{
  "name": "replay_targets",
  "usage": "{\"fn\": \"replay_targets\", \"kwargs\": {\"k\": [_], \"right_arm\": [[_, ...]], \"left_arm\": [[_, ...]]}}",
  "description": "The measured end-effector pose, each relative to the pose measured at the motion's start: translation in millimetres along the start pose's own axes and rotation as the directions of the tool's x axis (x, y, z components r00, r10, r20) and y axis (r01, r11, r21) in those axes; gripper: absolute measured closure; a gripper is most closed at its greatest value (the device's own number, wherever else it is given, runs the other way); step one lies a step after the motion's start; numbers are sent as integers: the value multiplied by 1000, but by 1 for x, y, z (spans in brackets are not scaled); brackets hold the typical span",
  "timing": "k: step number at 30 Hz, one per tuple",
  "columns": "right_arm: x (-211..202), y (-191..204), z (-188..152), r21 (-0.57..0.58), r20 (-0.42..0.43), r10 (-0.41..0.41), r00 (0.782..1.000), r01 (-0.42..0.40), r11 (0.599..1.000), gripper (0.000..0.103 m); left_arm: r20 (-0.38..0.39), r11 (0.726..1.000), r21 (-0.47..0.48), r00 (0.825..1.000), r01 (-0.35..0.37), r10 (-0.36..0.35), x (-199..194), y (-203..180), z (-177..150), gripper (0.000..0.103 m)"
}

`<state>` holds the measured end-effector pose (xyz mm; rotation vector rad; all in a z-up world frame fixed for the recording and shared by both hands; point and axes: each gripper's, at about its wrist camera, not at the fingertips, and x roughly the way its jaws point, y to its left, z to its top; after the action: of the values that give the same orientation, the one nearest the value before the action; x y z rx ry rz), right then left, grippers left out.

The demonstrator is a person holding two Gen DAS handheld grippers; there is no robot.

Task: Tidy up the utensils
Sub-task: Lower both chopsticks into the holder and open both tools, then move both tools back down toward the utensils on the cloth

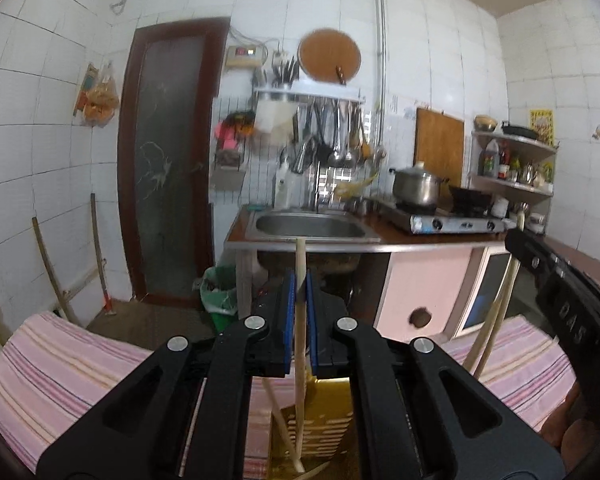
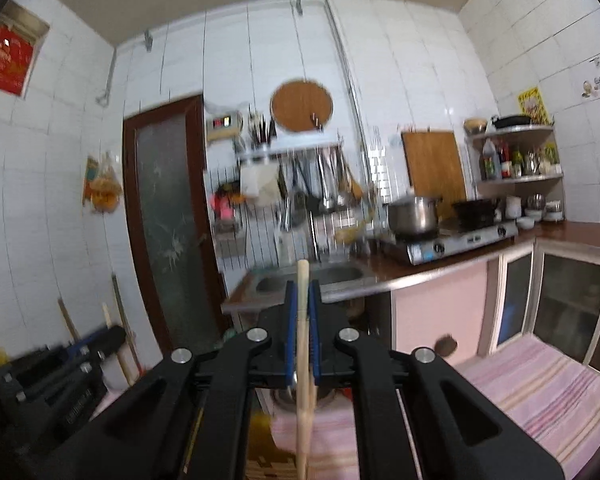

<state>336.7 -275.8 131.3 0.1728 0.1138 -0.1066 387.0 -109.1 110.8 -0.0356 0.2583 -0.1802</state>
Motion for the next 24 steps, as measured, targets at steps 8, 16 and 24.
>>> {"fn": "replay_targets", "kwargs": {"k": [8, 16, 24], "right_arm": [[-15, -8, 3, -41, -152, -54, 987, 49, 998, 70], [-86, -15, 19, -116, -189, -160, 969, 140, 983, 38], [-143, -14, -24, -135, -289, -187, 939, 153, 979, 36]], "left_arm": [[-18, 1000, 1, 1000, -18, 18, -36, 16, 21, 38], [17, 997, 60, 998, -57, 56, -125, 32, 31, 5], [-87, 997, 44, 994, -62, 66, -171, 67, -25, 5]]}}
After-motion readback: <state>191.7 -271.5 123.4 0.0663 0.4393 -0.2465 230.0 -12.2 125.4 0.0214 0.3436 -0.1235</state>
